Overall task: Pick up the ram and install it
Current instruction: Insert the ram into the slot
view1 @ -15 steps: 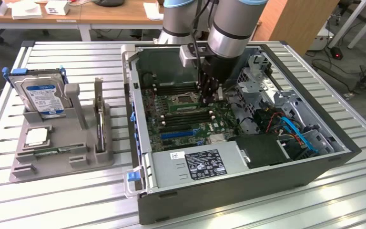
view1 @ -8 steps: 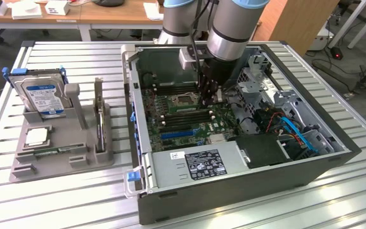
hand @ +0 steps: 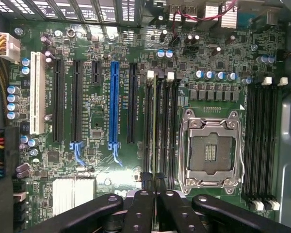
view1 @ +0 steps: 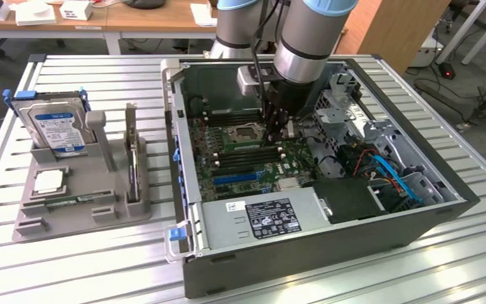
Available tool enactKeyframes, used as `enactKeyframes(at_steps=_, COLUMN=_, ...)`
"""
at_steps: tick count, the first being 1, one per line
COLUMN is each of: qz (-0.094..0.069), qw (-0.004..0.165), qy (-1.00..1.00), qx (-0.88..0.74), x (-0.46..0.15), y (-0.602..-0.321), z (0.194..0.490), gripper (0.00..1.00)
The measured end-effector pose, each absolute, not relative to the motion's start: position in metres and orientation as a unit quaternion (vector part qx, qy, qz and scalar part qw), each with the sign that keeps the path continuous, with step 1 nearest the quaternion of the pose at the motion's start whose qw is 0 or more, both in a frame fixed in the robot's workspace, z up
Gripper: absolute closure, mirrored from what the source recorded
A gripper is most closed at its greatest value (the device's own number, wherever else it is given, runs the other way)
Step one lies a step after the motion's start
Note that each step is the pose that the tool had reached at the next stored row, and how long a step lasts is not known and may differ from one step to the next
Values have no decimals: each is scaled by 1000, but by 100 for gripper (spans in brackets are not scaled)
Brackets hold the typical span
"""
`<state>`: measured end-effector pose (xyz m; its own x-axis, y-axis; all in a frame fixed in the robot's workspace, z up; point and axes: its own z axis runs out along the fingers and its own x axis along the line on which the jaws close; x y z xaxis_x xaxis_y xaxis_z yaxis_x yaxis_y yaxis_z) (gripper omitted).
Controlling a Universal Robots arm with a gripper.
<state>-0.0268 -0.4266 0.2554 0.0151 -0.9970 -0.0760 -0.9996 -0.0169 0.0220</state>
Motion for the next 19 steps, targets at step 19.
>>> enactKeyframes(at_steps=19, qz=29, qw=12, qy=701, qx=-713, x=-27, y=-427, z=253, gripper=89)
